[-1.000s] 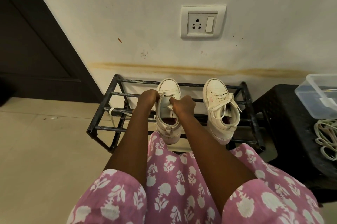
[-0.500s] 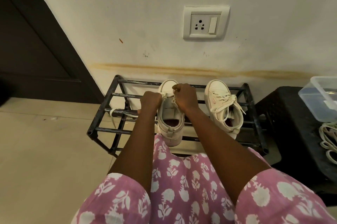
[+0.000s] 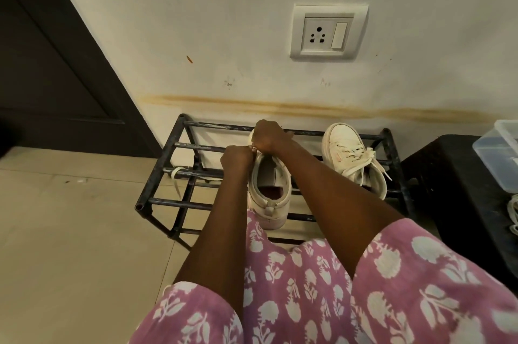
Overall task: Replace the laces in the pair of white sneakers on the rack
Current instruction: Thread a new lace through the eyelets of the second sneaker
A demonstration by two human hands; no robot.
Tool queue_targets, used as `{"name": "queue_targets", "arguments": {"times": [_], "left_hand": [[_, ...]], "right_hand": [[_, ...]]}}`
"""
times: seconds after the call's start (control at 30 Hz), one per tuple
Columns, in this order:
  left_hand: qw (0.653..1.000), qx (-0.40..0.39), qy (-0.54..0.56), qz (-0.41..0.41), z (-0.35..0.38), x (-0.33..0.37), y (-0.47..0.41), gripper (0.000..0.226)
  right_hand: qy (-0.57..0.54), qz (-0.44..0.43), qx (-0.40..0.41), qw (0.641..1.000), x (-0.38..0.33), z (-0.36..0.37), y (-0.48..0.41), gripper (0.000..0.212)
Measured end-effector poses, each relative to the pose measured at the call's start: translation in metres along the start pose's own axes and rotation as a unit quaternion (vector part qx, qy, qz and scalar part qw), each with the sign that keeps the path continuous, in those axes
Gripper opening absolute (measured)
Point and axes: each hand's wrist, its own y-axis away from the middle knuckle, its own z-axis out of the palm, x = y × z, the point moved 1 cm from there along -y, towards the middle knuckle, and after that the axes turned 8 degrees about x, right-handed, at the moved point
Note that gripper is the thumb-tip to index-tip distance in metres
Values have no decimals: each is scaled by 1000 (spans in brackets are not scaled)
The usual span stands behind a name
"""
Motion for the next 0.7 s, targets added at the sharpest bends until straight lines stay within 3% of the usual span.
{"name": "queue_targets", "arguments": {"times": [0.03,0.13,0.23,0.3,0.53,0.7], "left_hand": [[999,6,-28,14,1,0,-3,34],[997,2,-65,29,-1,1,-7,34],[998,9,-53,38,-1,0,-7,34],[999,5,-32,44,0,2,-7,32],[978,26,169,116,-10,23,3,25],[953,87,203,209,-23,51,9,16]], "right_hand": [[-19,2,-1,1000,-1,0,-1,7],[-83,8,-3,996,1,1,-3,21],[-140,-9,-2,990,2,-5,0,11],[-215,-8,5,977,0,-14,2,21],[-455,35,15,890,-11,-48,6,28],[-574,75,59,813,-10,-73,10,25]]}}
